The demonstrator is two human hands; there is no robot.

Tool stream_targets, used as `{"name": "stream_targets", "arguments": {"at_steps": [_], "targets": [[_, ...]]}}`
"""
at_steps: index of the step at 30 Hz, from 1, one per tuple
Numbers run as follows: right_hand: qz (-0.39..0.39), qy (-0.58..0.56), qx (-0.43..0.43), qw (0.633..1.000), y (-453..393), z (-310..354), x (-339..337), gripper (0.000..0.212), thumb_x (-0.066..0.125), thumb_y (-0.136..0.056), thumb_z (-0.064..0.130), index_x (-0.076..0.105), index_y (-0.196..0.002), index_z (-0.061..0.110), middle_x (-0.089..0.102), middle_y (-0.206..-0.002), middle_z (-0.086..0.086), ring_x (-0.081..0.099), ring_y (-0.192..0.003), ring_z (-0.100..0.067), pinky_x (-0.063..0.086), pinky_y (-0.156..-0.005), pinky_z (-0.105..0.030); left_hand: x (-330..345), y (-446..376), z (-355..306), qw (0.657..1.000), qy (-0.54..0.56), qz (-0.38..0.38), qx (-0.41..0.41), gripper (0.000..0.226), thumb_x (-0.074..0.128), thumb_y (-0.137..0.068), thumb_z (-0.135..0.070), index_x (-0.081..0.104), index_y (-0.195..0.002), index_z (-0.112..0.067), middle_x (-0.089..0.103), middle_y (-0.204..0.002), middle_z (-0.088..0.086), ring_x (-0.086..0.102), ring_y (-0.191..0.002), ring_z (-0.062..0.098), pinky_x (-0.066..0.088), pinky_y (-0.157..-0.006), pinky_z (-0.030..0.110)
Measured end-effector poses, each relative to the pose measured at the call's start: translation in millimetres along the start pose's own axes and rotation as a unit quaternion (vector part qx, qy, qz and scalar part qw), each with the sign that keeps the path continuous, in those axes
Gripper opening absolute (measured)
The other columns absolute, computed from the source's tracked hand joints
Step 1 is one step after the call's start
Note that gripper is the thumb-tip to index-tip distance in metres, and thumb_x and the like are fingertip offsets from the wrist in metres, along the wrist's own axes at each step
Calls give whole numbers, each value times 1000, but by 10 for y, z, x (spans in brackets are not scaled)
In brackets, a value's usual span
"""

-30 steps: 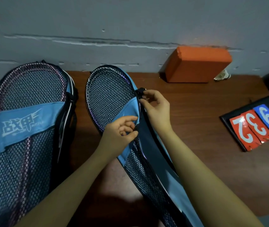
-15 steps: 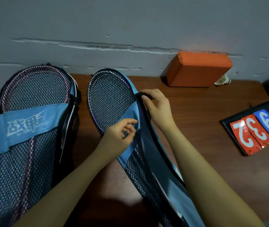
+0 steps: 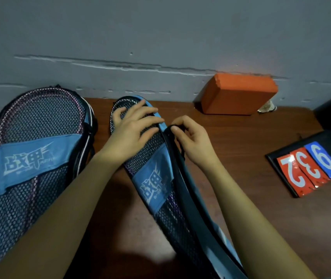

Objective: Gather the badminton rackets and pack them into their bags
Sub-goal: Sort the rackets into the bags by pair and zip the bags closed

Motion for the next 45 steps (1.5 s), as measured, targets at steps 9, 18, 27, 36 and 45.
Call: {"name": "stream_targets", "arguments": {"at_steps": [9, 18, 27, 36, 45], "targets": [[0, -87, 39, 995, -38, 19, -36, 11, 69, -79, 7, 66, -83, 16, 55, -87, -5, 52, -81, -9, 41, -77, -18, -28, 41, -23, 996, 76, -49, 23, 23, 56, -81, -38, 72, -91, -25, 63, -108, -11, 40, -129, 15, 19, -102, 44], [0, -180, 74, 981, 184, -32, -43, 14, 69, -79, 1, 59, -86, 7, 61, -84, -3, 58, -82, -16, 47, -76, -26, 45, 143, -71, 989, 122, -84, -12, 22, 59, -80, -37, 73, -91, -24, 57, -101, -17, 40, -128, 15, 21, -105, 43], [25, -170, 140, 975, 291, -102, 42, 19, 74, -75, 3, 68, -92, 8, 69, -92, -7, 63, -87, -18, 52, -88, -38, 66, 205, -47, 987, 124, -91, -47, 26, 56, -81, -37, 73, -88, -19, 55, -98, -15, 41, -122, 13, 28, -103, 50], [-2, 76, -19, 997, 361, -162, 111, 14, 63, -85, 11, 72, -95, 16, 68, -88, 9, 62, -81, -4, 42, -81, -34, 164, 311, 12, 982, 131, -111, -75, 26, 56, -83, -37, 72, -92, -18, 56, -101, -14, 42, -124, 17, 35, -98, 58], [31, 358, -95, 929, 694, -390, 30, 16, 56, -88, 26, 69, -88, 18, 62, -74, 3, 53, -65, -21, 22, -69, -34, 403, 248, 169, 974, 83, -98, -188, 17, 62, -84, -33, 73, -91, -21, 61, -108, -8, 37, -128, 19, 19, -106, 49]]}}
Point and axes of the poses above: each hand's wrist, its own y-axis away from the middle knuckle, its own x-axis out of the palm, z = x × y, the point moved 1 cm from there along -y, towards the middle knuckle
